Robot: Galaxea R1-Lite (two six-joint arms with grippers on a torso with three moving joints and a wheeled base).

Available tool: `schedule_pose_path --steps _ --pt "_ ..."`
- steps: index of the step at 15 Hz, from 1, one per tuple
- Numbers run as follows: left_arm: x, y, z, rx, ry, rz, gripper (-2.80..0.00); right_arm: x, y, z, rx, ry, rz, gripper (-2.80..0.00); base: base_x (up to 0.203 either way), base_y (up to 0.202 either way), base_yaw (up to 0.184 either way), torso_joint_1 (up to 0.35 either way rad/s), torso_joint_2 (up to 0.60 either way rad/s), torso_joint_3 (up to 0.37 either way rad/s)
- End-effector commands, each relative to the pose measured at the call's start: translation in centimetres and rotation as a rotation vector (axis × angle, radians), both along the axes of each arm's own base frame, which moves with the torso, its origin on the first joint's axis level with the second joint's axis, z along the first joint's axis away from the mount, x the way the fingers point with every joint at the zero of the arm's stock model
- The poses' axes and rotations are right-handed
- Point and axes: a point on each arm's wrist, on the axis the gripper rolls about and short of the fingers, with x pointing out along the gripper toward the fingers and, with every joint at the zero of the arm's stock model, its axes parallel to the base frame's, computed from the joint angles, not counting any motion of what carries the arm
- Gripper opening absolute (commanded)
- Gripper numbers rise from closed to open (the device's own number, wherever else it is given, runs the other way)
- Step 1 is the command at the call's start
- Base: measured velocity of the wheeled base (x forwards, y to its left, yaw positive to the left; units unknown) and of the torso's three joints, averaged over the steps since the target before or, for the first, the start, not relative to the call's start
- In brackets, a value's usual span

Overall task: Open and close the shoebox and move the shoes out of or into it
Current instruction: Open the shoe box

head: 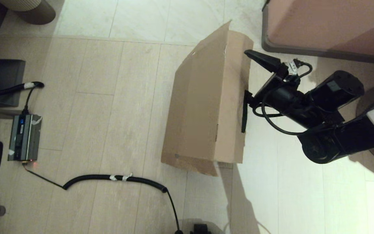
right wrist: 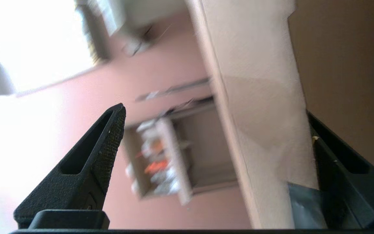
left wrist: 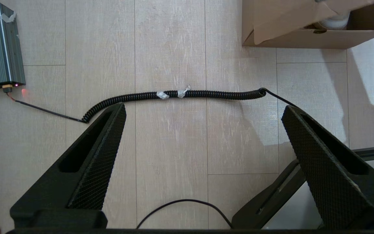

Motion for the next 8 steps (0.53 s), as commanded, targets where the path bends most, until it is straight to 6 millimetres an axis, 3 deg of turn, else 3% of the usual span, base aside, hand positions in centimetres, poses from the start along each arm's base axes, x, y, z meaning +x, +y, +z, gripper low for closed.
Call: schedule_pose_path --steps 1,4,8 --pt "0.1 0.0 -0.2 0.0 0.007 0.0 0.0 -1.5 2.3 1.8 0.024 -0.057 0.078 0.0 0.0 0.0 0.0 0.0 0.0 0.0" --pt "0.1 0.0 -0.2 0.0 0.007 0.0 0.0 -3.0 7.1 2.8 0.049 -0.108 0.212 0.0 0.0 0.0 0.0 0.0 0.0 0.0" --pt "0.1 0.0 -0.2 0.0 0.009 0.0 0.0 -3.5 13.0 1.7 0.049 -0.142 0.366 0.0 0.0 0.0 0.0 0.0 0.0 0.0"
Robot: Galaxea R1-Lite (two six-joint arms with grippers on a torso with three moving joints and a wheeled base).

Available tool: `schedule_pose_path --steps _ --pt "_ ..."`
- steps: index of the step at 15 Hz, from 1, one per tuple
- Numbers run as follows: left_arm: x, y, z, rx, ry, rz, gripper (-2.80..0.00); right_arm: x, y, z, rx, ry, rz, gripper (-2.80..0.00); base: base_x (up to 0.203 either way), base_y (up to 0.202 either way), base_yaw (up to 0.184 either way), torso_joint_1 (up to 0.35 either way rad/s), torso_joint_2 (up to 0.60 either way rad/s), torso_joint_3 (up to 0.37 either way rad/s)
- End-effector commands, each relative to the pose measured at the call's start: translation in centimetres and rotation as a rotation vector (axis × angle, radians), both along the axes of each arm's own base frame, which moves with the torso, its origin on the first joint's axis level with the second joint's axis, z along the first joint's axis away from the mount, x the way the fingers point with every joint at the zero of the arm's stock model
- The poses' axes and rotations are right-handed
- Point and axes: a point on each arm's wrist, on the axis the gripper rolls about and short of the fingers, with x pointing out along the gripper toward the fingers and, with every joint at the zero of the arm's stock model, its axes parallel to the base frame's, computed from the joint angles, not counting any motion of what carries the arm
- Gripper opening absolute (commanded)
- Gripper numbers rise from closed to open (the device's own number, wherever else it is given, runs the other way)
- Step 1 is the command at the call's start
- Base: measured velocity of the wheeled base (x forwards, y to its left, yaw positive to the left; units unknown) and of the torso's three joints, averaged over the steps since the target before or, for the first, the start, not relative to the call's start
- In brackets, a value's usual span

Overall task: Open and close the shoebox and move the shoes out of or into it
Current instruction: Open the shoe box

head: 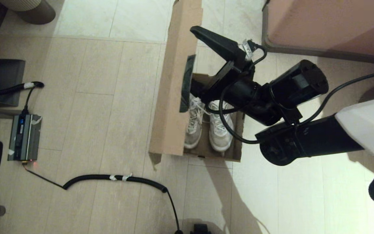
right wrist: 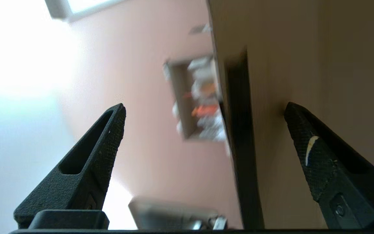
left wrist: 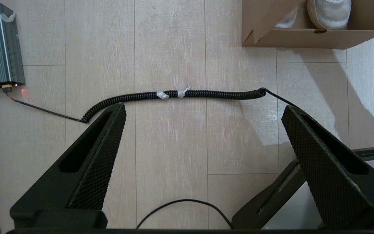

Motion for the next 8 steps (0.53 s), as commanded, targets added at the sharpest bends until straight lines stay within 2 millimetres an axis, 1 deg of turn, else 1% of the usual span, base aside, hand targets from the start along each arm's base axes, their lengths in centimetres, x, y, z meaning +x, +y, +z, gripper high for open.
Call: schedule_pose_path --steps 1,4,7,8 --pt "0.1 0.0 -0.2 0.0 0.009 0.0 0.0 0.3 2.7 -1.4 -0.008 -0.001 0.064 0.0 0.0 0.0 0.0 0.0 0.0 0.0" --pt "0.1 0.0 -0.2 0.0 0.009 0.0 0.0 0.4 5.9 -2.6 -0.026 -0.009 0.135 0.0 0.0 0.0 0.0 0.0 0.0 0.0" --pt "0.1 0.0 -0.2 0.0 0.007 0.0 0.0 0.7 6.1 -3.4 -0.041 0.009 0.128 0.0 0.0 0.0 0.0 0.0 0.0 0.0" --pt "0.1 0.0 -0.2 0.0 0.008 0.0 0.0 1.1 6.5 -4.0 -0.052 0.021 0.129 0.0 0.0 0.0 0.0 0.0 0.0 0.0"
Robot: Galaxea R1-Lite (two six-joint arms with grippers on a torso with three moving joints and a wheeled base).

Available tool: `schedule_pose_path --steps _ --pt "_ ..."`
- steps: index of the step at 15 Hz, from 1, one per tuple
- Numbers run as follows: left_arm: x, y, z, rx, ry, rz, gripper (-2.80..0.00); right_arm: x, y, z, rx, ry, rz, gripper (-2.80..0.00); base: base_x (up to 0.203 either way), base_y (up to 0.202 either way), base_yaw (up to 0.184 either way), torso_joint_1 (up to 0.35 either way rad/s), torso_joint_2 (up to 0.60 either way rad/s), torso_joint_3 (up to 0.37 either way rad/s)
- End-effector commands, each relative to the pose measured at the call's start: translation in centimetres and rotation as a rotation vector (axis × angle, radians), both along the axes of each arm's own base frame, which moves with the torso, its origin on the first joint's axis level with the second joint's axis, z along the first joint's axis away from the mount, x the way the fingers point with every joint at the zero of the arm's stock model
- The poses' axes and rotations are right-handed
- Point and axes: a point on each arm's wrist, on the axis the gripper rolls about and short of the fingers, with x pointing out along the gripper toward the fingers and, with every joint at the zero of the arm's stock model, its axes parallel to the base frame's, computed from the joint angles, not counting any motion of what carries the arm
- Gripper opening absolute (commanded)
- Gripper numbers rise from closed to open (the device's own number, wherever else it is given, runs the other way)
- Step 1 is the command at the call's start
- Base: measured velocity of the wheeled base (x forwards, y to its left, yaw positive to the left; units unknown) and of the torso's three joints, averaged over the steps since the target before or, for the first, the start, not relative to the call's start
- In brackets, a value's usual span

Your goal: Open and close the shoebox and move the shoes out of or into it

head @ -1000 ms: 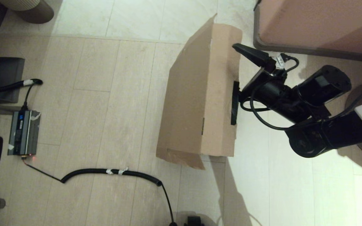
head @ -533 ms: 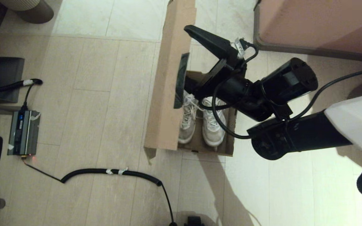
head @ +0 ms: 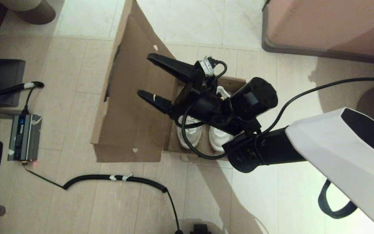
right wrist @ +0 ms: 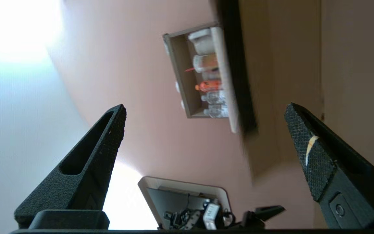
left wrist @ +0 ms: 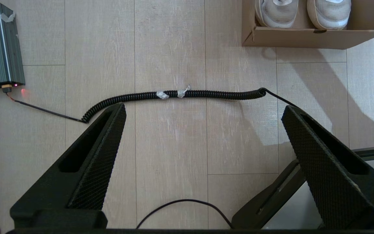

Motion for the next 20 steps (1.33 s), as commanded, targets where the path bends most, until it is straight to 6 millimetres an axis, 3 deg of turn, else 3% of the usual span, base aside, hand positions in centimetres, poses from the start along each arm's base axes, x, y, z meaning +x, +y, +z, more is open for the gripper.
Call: schedule_pose_path --steps 1,3,5,8,10,12,14,16,20 --pt "0.1 0.0 -0.2 0.0 0.008 0.0 0.0 0.7 0.7 -1.6 -0.02 0.019 0.007 0.0 0.0 0.0 0.0 0.0 0.0 0.0" --pt "0.1 0.0 -0.2 0.0 0.008 0.0 0.0 1.1 1.0 -2.8 -0.04 -0.013 -0.026 0.0 0.0 0.0 0.0 0.0 0.0 0.0" --pt "0.1 0.0 -0.2 0.0 0.008 0.0 0.0 1.6 -0.5 -3.6 -0.072 -0.077 -0.113 0.0 0.0 0.0 0.0 0.0 0.0 0.0" --pt "0.1 0.0 -0.2 0.0 0.008 0.0 0.0 4.3 -7.8 -0.7 -0.11 -0.225 -0.373 0.0 0.0 0.0 0.0 0.0 0.0 0.0" --pt "0.1 0.0 -0.2 0.0 0.008 0.0 0.0 3.7 -13.5 3.4 -0.118 -0.337 -0.542 0.0 0.0 0.0 0.0 0.0 0.0 0.0" --pt "0.1 0.0 -0.2 0.0 0.009 0.0 0.0 0.6 -19.1 7.2 -0.123 -0.433 -0.693 0.0 0.0 0.0 0.0 0.0 0.0 0.0" --pt "0.1 0.0 -0.2 0.0 0.008 0.0 0.0 -4.4 -24.1 8.7 -0.159 -0.479 -0.831 0.0 0.0 0.0 0.0 0.0 0.0 0.0" --pt "0.1 0.0 -0.2 0.0 0.008 0.0 0.0 -10.6 -27.7 7.0 -0.255 -0.468 -0.964 0.0 0.0 0.0 0.0 0.0 0.0 0.0" --pt "0.1 0.0 -0.2 0.0 0.008 0.0 0.0 -19.6 -30.9 -2.5 -0.594 -0.314 -1.176 0.0 0.0 0.0 0.0 0.0 0.0 0.0"
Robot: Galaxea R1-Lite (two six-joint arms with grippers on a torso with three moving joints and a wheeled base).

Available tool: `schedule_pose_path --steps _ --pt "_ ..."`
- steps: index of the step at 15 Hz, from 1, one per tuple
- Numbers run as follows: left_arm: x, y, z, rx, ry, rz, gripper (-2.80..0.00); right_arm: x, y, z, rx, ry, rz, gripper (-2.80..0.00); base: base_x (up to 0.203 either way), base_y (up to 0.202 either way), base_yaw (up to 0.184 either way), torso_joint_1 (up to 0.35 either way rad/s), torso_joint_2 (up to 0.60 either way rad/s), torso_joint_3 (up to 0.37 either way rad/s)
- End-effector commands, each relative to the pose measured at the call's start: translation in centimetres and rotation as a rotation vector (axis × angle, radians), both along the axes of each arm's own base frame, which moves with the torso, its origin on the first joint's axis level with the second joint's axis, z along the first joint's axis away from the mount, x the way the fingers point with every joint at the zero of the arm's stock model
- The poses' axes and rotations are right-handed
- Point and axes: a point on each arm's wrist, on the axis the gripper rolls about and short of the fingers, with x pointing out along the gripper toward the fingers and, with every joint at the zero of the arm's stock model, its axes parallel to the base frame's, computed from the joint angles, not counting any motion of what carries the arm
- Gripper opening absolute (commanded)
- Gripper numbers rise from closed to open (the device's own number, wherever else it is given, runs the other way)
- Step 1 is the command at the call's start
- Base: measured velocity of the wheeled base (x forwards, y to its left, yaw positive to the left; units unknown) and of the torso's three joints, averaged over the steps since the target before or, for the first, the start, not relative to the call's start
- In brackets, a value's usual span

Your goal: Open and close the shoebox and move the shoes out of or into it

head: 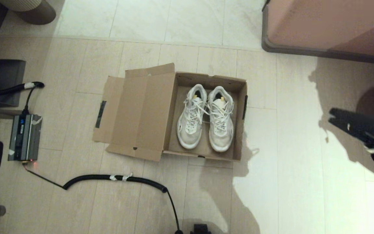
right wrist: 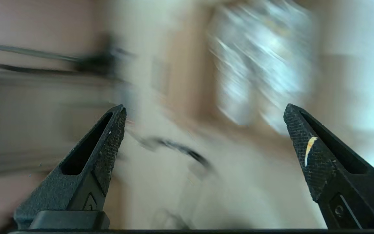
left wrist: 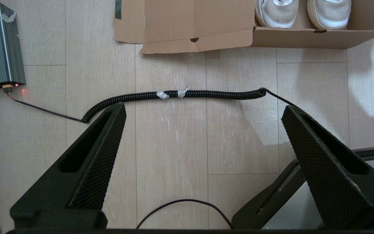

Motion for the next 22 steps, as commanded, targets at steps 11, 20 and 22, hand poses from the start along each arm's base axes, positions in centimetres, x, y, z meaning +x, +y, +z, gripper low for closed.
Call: schedule_pose_path --steps 11,20,22 --pt "0.1 0.0 -0.2 -0.02 0.006 0.003 0.0 -16.4 1.0 -12.1 -0.143 0.333 -0.423 0.0 0.0 0.0 0.0 0.0 0.0 0.0" --pt "0.1 0.0 -0.2 -0.02 0.008 0.003 0.0 -16.6 0.3 -12.7 -0.568 0.156 -0.594 0.0 0.0 0.0 0.0 0.0 0.0 0.0" --pt "0.1 0.0 -0.2 -0.02 0.007 0.002 0.0 -17.3 0.1 -13.0 -0.566 0.07 -0.664 0.0 0.0 0.0 0.0 0.0 0.0 0.0"
